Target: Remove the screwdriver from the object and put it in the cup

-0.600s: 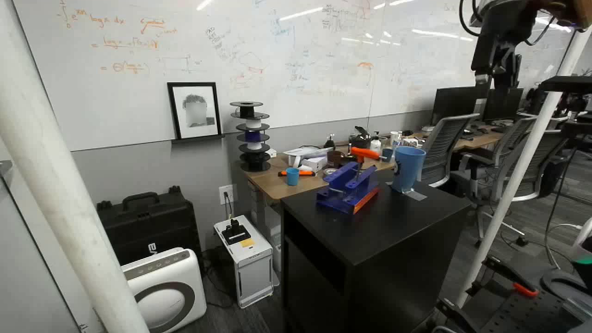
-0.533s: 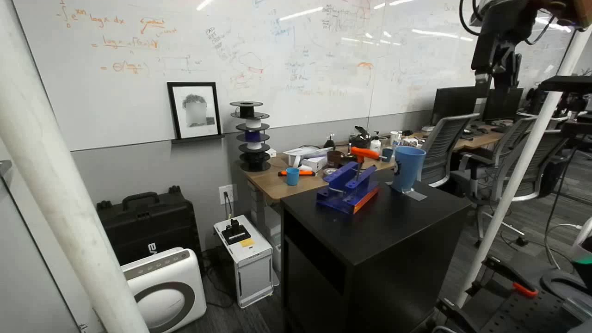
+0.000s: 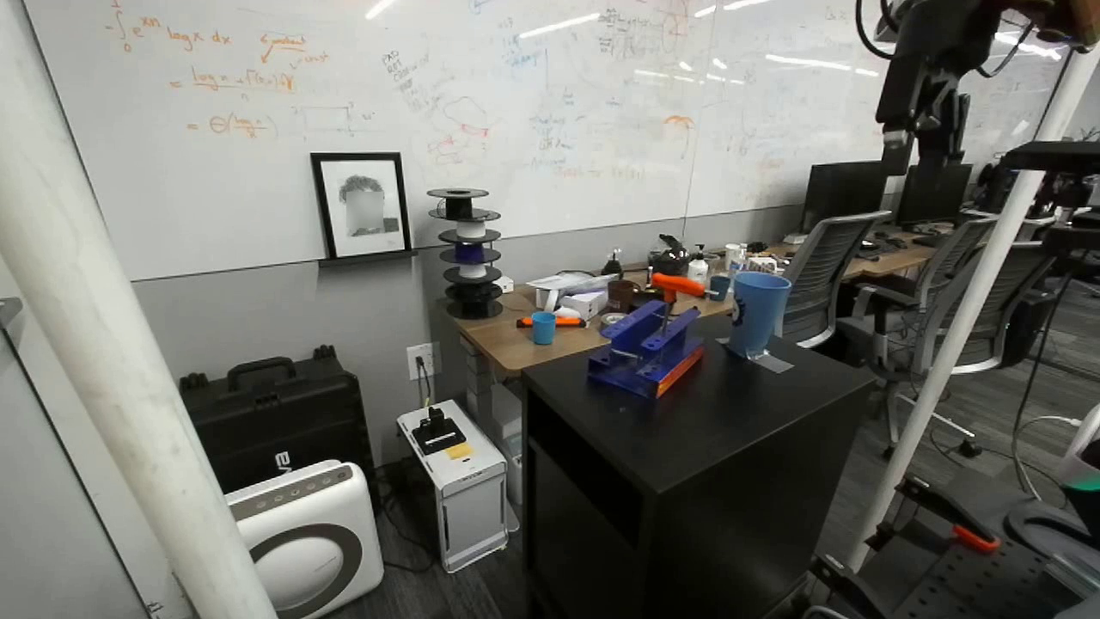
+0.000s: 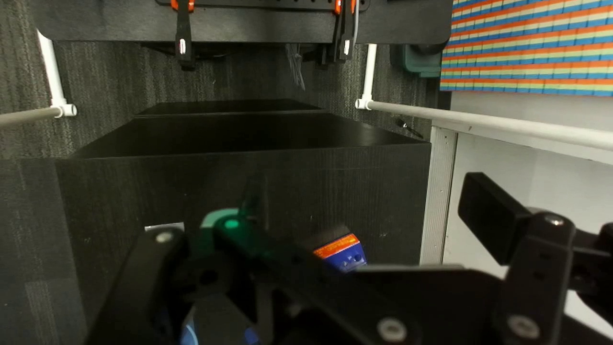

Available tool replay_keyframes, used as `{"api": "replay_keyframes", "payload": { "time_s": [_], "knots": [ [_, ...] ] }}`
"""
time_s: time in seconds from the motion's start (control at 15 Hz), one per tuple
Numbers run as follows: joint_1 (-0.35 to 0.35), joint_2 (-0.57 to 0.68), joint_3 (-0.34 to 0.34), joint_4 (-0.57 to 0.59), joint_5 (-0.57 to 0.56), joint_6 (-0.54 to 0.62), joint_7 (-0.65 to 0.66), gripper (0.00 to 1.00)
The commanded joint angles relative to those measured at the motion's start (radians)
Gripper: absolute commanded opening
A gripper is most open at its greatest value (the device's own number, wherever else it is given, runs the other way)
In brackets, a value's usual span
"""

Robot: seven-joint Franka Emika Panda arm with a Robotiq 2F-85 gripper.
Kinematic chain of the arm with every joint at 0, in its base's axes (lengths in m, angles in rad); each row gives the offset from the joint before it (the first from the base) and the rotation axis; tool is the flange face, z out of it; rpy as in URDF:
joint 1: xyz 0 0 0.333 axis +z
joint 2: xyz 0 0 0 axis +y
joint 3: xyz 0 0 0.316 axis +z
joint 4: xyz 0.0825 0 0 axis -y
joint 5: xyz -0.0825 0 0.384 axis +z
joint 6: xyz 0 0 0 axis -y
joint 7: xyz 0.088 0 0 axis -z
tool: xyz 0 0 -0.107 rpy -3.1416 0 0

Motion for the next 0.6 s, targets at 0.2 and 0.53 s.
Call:
{"api": "replay_keyframes", "payload": {
  "time_s": [0.2,0.53],
  "knots": [
    [-0.011,0.01,0.009,0.017,-0.004,-0.005,-0.028,1.0],
    [0.012,0.164,0.002,0.13,-0.061,0.035,-0.161,1.0]
  ]
}}
